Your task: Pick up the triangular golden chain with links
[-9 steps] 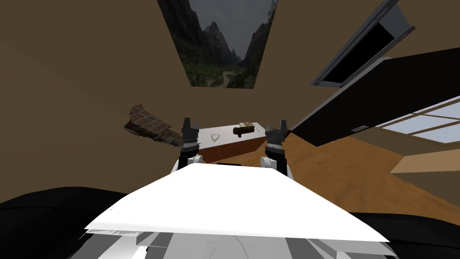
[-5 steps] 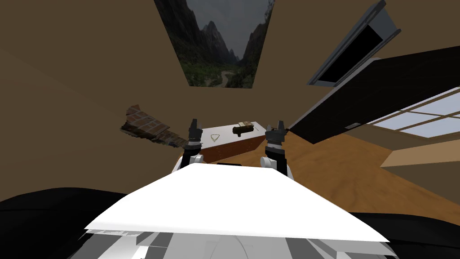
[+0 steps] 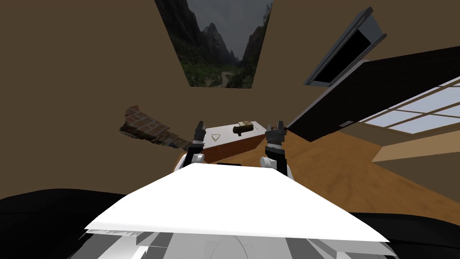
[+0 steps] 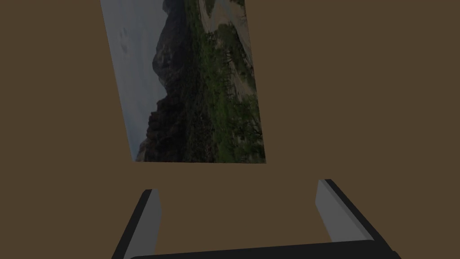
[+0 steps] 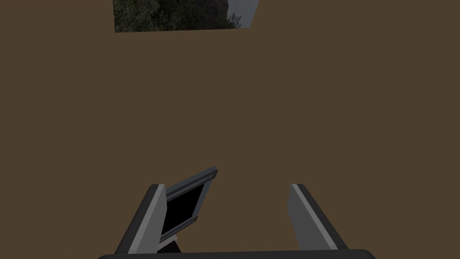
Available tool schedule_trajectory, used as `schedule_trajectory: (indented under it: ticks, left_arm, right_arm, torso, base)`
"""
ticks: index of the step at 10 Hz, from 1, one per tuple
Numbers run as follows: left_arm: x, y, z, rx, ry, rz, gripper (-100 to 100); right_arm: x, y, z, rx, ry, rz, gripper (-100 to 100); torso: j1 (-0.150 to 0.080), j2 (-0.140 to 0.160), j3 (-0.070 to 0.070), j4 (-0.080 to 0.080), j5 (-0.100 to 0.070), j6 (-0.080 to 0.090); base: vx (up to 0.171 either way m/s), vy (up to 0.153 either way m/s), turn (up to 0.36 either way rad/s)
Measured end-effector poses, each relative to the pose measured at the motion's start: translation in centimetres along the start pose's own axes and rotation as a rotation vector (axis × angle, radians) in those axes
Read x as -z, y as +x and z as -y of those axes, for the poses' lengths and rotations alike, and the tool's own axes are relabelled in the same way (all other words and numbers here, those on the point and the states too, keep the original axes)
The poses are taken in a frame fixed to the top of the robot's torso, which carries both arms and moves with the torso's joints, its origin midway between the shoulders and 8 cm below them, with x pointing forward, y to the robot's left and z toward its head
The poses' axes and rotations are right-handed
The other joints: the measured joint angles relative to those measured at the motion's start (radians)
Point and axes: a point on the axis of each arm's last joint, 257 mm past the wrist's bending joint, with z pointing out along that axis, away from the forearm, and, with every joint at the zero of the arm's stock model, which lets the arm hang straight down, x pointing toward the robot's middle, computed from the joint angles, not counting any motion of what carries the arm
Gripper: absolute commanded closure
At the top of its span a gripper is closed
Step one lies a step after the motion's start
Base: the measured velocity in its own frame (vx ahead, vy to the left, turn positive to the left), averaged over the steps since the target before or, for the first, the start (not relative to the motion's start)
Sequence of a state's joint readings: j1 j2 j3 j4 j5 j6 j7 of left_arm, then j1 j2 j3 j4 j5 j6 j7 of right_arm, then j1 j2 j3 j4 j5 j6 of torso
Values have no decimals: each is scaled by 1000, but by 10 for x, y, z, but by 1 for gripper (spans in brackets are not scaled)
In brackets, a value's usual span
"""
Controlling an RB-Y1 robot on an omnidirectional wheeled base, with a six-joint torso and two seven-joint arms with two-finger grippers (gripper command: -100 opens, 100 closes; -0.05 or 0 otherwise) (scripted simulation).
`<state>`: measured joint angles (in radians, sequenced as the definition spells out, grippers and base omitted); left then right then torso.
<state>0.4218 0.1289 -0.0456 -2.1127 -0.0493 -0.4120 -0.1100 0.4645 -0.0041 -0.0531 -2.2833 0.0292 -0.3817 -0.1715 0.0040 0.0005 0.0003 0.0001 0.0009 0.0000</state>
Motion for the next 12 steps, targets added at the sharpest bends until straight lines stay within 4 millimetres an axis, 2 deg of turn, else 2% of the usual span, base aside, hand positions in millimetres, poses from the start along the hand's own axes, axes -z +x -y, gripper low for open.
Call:
schedule_trajectory:
  ticks: [4,6,12]
  left_arm:
    - [-6,20,-41,0,-108,-61,-100]
    - [-4,30,-71,-1,-177,-98,-100]
    - [-4,47,-121,-1,-315,-155,-100]
  right_arm:
    - [0,0,0,0,0,0,0]
    - [0,0,0,0,0,0,0]
    - [0,0,0,0,0,0,0]
  torso:
    - [0,0,0,0,0,0]
    - [1,0,0,0,0,0]
    - [-2,-1,0,0,0,0]
  base:
    - [-27,66,-58]
    - [-11,66,-75]
    - [-13,41,-71]
